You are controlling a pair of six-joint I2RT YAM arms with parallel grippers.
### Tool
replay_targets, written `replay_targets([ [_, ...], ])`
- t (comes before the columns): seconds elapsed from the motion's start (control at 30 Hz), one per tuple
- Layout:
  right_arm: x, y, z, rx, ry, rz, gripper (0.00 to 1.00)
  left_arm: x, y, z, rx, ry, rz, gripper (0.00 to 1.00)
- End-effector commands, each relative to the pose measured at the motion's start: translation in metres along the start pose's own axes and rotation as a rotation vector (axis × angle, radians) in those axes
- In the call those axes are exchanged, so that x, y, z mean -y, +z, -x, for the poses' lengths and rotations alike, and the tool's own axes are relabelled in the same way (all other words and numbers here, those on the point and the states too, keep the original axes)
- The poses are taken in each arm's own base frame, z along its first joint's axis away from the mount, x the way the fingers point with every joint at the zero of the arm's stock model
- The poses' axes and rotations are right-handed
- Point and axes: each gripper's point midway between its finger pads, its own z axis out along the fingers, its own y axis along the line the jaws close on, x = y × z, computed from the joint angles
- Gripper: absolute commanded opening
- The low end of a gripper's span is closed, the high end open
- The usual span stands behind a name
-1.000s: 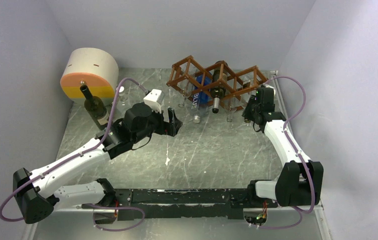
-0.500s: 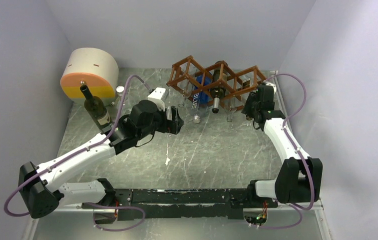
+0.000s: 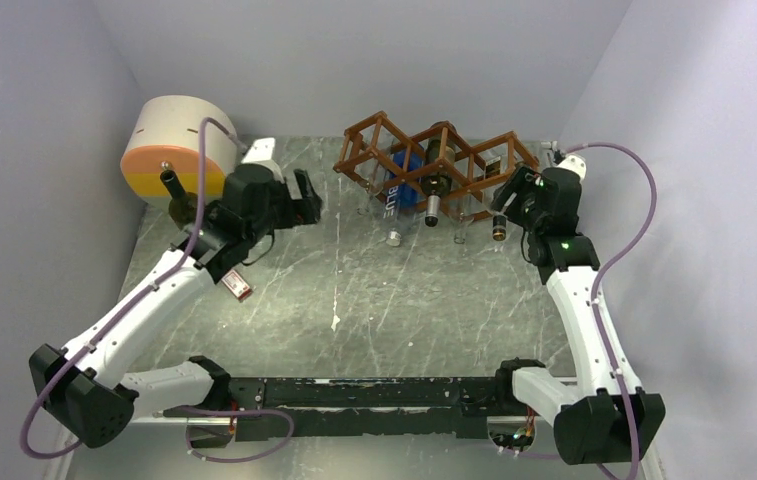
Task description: Put the wine bottle on the wine rack
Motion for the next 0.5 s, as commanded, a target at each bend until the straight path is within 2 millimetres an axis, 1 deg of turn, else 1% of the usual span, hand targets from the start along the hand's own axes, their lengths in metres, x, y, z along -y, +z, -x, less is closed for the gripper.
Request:
replay_targets([
  [0.0,-0.037,-0.023,0.022,0.024,0.03,0.184,0.7,-0.06,-0.025,0.059,0.141,-0.034,0.231,0.95],
  [0.07,-0.052,-0.029,0.022,0.019,0.023,0.268,0.69,-0.084,-0.039,0.085,0.204,-0.004,0.316,0.95],
  [0.13,-0.061,-0.035,0.023,0.024,0.013,0.324,0.66,-0.117,-0.061,0.119,0.277,0.031,0.451,0.95],
  [0.17,-0.062,-0.037,0.024,0.031,0.014,0.337,0.66,-0.128,-0.07,0.133,0.306,0.032,0.494,0.95],
  [0.2,-0.063,-0.038,0.024,0.04,0.016,0.343,0.66,-0.136,-0.078,0.146,0.334,0.031,0.514,0.95],
  [0.23,-0.064,-0.041,0.028,0.056,0.018,0.348,0.66,-0.141,-0.083,0.155,0.352,0.031,0.522,0.95],
  [0.27,-0.061,-0.039,0.021,0.047,0.021,0.343,0.66,-0.145,-0.084,0.16,0.356,0.036,0.531,0.95],
  [0.33,-0.061,-0.041,0.018,0.044,0.022,0.352,0.66,-0.161,-0.086,0.163,0.35,0.024,0.584,0.95],
  [0.43,-0.065,-0.045,0.016,0.036,0.018,0.38,0.66,-0.187,-0.087,0.159,0.32,-0.004,0.655,0.95],
  [0.47,-0.066,-0.046,0.017,0.038,0.018,0.384,0.66,-0.2,-0.088,0.156,0.307,-0.022,0.678,0.95],
])
